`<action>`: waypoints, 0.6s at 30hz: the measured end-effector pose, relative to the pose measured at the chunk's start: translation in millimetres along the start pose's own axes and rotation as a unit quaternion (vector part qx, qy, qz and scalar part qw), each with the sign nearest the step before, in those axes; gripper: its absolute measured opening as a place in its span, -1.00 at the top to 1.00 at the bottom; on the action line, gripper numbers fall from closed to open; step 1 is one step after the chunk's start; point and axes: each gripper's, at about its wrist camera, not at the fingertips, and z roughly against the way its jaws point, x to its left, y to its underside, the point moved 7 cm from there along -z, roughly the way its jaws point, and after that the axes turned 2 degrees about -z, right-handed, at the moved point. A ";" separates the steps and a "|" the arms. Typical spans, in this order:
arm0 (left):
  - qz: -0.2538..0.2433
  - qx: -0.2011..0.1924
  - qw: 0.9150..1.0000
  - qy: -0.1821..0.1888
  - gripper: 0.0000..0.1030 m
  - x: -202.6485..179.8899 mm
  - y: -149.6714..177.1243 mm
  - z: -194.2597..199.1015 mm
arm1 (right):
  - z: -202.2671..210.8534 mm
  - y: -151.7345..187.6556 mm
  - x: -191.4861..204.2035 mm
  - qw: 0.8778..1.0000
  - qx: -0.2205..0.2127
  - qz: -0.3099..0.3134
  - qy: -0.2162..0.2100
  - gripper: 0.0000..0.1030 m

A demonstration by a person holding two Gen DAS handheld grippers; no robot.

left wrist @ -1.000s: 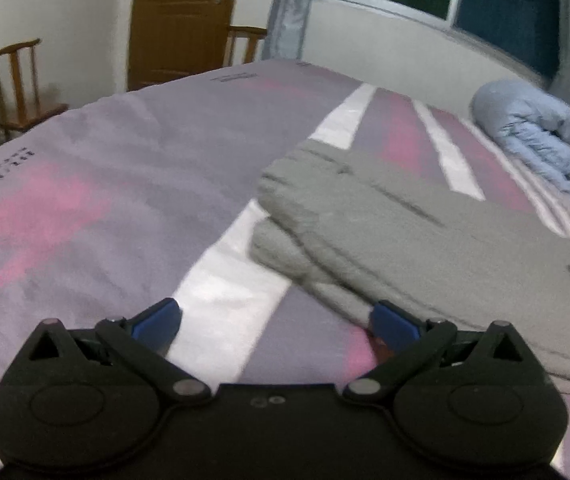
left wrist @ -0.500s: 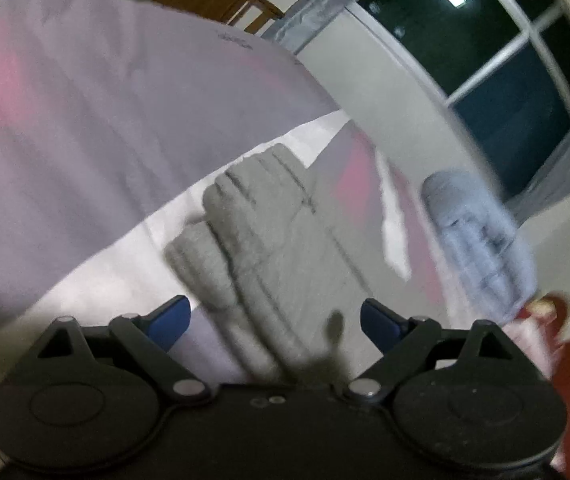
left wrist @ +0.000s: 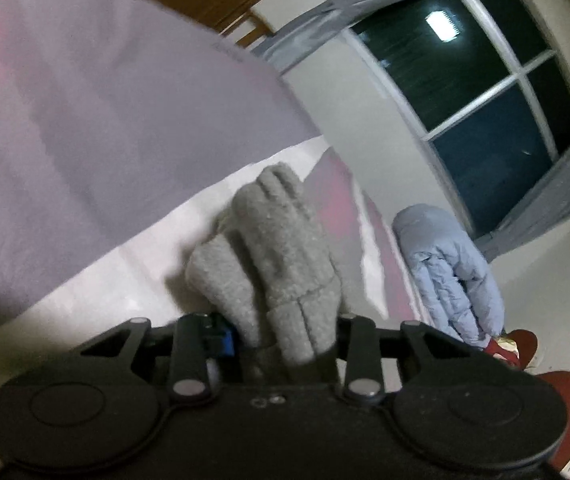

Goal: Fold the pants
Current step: 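Lift the cuff end with the left tool, fold it over, release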

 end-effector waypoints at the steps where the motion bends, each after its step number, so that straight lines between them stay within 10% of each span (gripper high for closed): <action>1: -0.015 -0.008 1.000 0.005 0.52 -11.0 -0.7 4.9 | 1.5 -1.8 -1.2 1.000 0.000 0.002 -0.004 -0.28; 8: -0.107 -0.035 0.992 0.054 0.53 -114.1 7.9 30.5 | 8.0 -17.3 -15.6 1.000 0.013 -0.016 -0.023 -0.28; 14: -0.205 -0.033 0.978 -0.008 0.53 -186.0 55.9 29.7 | 5.7 -32.9 -24.9 0.999 0.030 0.031 0.018 -0.28; 18: -0.305 -0.027 0.951 -0.051 0.53 -225.4 95.8 25.3 | 4.1 -37.2 -28.0 0.997 0.046 0.068 0.015 -0.28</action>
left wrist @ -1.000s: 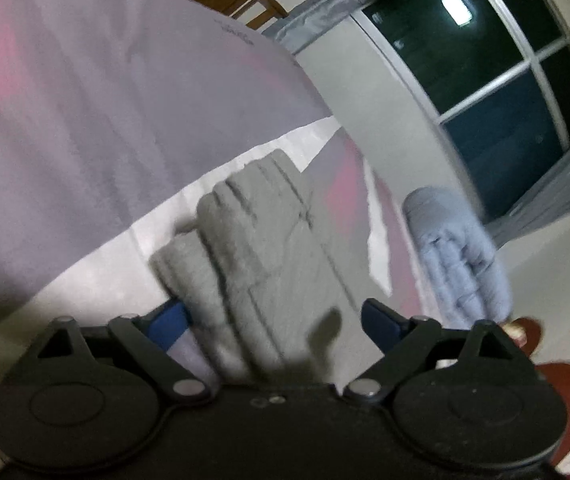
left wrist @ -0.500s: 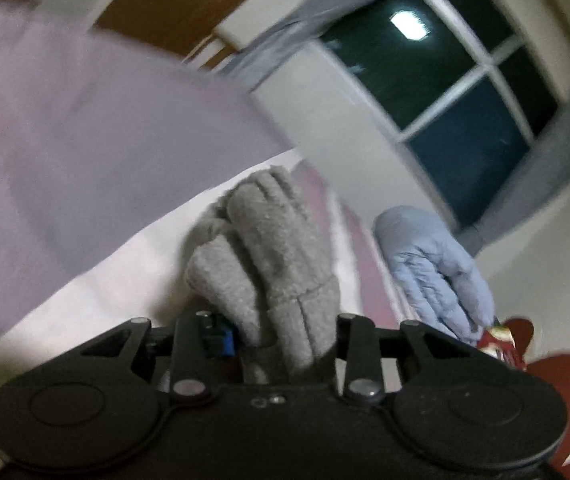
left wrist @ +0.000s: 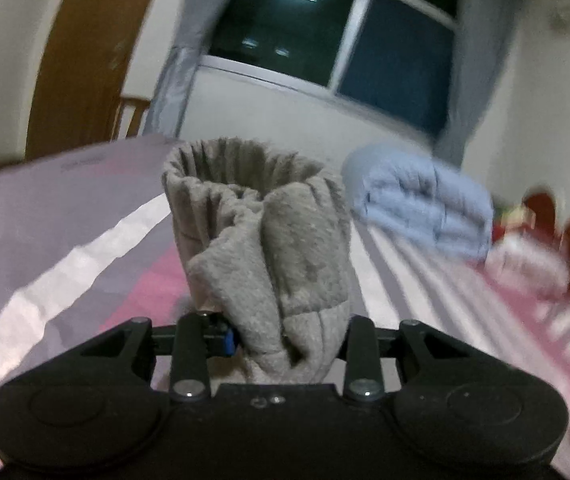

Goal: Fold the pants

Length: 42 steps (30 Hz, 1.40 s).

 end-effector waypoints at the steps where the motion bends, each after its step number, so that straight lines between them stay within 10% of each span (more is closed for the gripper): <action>1: -0.017 0.002 1.000 -0.002 0.53 -8.6 3.1 1.1 | 0.9 -0.4 -0.6 1.000 0.000 0.012 0.000 -0.28; 20: -0.206 0.096 0.968 0.109 0.50 -260.4 115.9 -50.3 | 16.1 1.3 -65.0 1.000 0.013 0.009 -0.017 -0.28; 21: -0.221 0.096 0.966 0.095 0.39 -267.3 119.4 -52.0 | 16.9 2.7 -67.6 1.000 0.016 0.008 -0.016 -0.28; 24: -0.209 0.075 0.964 0.143 -0.82 -277.2 117.5 -42.3 | 20.6 7.1 -72.2 1.000 0.021 0.006 -0.016 -0.29; 26: -0.207 0.061 0.964 0.156 -0.87 -280.6 111.6 -37.5 | 23.0 9.2 -71.8 1.000 0.021 0.004 -0.017 -0.32; 32: -0.191 0.050 0.969 0.149 -0.78 -225.9 87.4 -22.8 | 30.8 14.9 -47.0 0.999 0.020 0.003 -0.044 -0.34; 42: -0.168 0.036 0.985 0.024 -0.75 -55.7 49.5 9.1 | 30.1 34.8 34.6 0.993 0.022 0.016 -0.112 -0.34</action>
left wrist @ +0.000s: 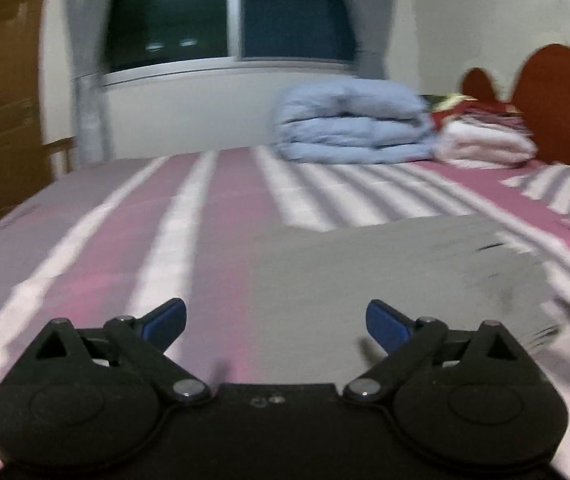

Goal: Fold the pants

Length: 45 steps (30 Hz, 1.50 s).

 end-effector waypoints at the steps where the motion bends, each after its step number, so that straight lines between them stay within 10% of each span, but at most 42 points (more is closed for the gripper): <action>1: 0.006 0.004 1.000 -0.014 -0.76 15.8 4.9 0.7 | -2.5 2.0 10.0 1.000 0.002 -0.002 -0.012 -0.34; 8: 0.053 -0.019 0.996 -0.069 -0.81 88.7 42.5 26.0 | -29.3 13.1 61.3 0.990 0.037 -0.076 -0.115 -0.19; 21: 0.133 -0.002 0.987 -0.086 -0.83 127.9 64.9 22.9 | -55.3 5.6 85.9 0.995 0.026 -0.059 -0.081 0.62; 25: 0.130 0.005 0.988 -0.086 -0.83 126.9 67.7 21.1 | -64.2 14.5 65.9 0.991 0.053 -0.094 -0.074 0.56; 29: 0.134 0.009 0.987 -0.088 -0.83 127.8 69.7 19.3 | -42.5 4.2 59.6 0.990 0.006 -0.118 -0.072 -0.35; 45: 0.135 0.025 0.986 -0.099 -0.85 128.5 71.8 18.5 | -98.8 22.9 65.7 0.980 0.068 -0.167 -0.085 -0.34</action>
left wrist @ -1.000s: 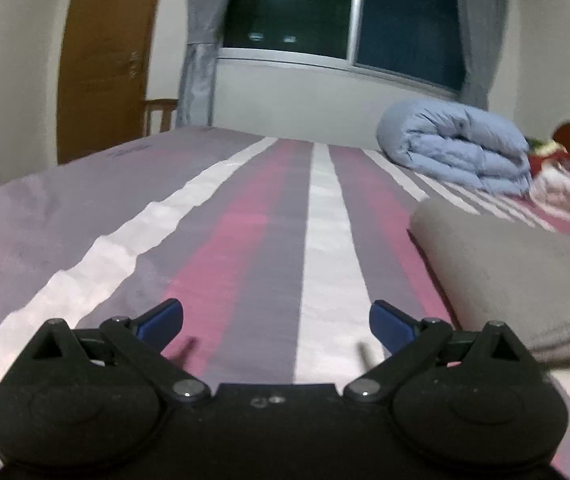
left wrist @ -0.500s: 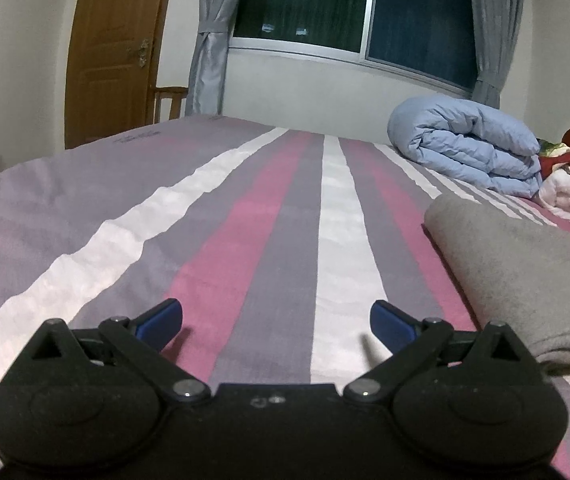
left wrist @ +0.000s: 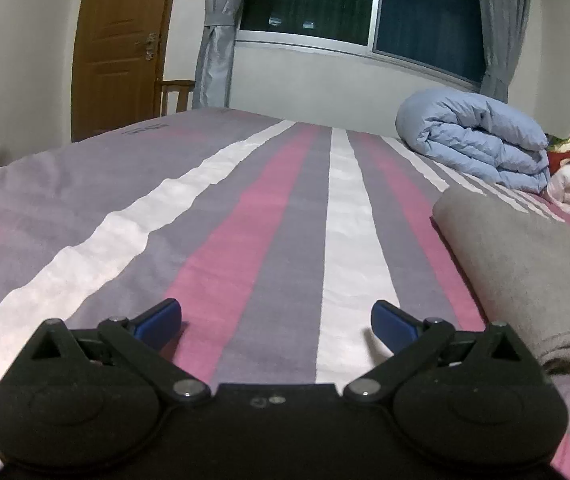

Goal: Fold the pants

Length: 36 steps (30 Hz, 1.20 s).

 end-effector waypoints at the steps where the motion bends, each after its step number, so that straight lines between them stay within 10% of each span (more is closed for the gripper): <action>1: -0.003 0.001 1.000 0.000 -0.85 -0.7 0.3 -0.1 | -6.4 0.5 3.5 1.000 0.004 0.011 0.006 -0.26; 2: -0.006 0.002 1.000 -0.001 -0.86 -1.2 0.7 -0.4 | -11.0 0.8 8.5 1.000 0.008 0.027 0.013 0.10; 6: -0.012 0.008 1.000 -0.005 -0.87 -2.8 2.4 -1.8 | 0.5 -6.6 45.9 0.996 -0.009 0.086 -0.016 0.22; 10: -0.014 0.010 1.000 -0.007 -0.87 -2.8 2.5 -1.4 | 30.5 -23.3 53.8 0.995 -0.066 0.073 -0.035 0.22; 14: -0.014 0.012 1.000 -0.007 -0.87 -3.5 2.6 -2.4 | 7.1 -13.9 -12.5 0.997 -0.031 0.042 0.061 0.22; 27: -0.014 0.020 1.000 -0.010 -0.88 -4.0 5.0 -5.3 | 15.2 -10.6 -1.2 0.999 -0.026 0.036 -0.009 0.19; 30: -0.016 0.022 1.000 -0.013 -0.88 -4.9 5.5 -5.7 | -5.6 -8.1 -26.9 0.999 0.009 0.016 0.035 0.19; 36: -0.014 0.027 0.999 -0.014 -0.88 -5.1 6.4 -6.6 | 19.3 -10.7 -19.1 0.999 -0.008 0.044 0.021 -0.13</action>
